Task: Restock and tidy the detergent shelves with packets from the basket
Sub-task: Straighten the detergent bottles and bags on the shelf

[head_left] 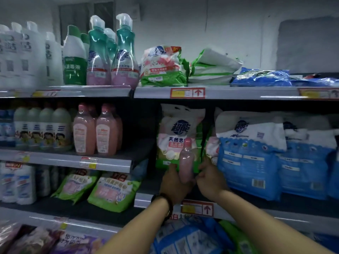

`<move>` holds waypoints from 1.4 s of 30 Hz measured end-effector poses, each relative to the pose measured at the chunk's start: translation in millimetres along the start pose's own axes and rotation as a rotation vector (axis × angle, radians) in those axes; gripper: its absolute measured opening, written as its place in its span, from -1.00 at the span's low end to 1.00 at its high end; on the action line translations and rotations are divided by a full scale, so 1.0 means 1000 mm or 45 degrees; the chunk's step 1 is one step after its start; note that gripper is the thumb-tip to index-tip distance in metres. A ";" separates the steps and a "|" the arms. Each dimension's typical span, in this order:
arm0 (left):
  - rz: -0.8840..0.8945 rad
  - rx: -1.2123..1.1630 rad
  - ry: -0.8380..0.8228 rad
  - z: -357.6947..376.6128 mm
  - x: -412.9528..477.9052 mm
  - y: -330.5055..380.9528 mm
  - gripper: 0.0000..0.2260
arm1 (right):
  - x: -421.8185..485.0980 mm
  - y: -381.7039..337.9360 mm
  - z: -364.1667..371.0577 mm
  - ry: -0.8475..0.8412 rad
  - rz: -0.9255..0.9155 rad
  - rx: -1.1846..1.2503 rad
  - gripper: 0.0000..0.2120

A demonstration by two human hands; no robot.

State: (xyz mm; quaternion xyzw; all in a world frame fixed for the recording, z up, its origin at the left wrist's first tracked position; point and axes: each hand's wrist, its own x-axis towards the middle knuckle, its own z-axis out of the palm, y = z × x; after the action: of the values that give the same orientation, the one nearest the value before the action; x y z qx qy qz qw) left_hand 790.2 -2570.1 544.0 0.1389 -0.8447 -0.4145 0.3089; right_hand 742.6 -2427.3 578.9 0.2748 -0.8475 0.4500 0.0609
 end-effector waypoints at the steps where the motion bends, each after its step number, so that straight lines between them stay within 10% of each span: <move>1: -0.026 -0.031 0.008 0.005 0.001 0.002 -0.48 | 0.002 0.005 0.000 -0.022 -0.013 -0.017 -0.81; 19: 0.080 -0.511 -0.243 -0.089 0.013 0.022 -0.57 | 0.019 -0.043 -0.009 -0.341 -0.125 0.444 -0.70; 25: 0.110 0.490 0.228 -0.158 0.014 0.013 -0.48 | 0.026 -0.091 0.042 -0.095 -0.013 0.527 -0.61; 28: -0.104 1.194 0.103 -0.178 0.011 -0.016 -0.40 | 0.037 -0.112 0.062 -0.011 -0.017 0.496 -0.59; 33: -0.252 1.244 -0.151 -0.187 0.013 -0.021 -0.48 | 0.051 -0.137 0.091 -0.012 -0.068 0.428 -0.58; 42: -0.047 1.429 -0.009 -0.170 0.016 -0.036 -0.42 | 0.070 -0.166 0.137 -0.089 -0.183 0.293 -0.60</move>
State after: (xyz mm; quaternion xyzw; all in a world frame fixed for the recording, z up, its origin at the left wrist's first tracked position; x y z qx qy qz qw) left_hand 885.7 -2704.9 601.5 0.2953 -0.9341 0.0926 0.1777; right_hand 790.1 -2638.8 644.3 0.3554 -0.7700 0.5289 0.0314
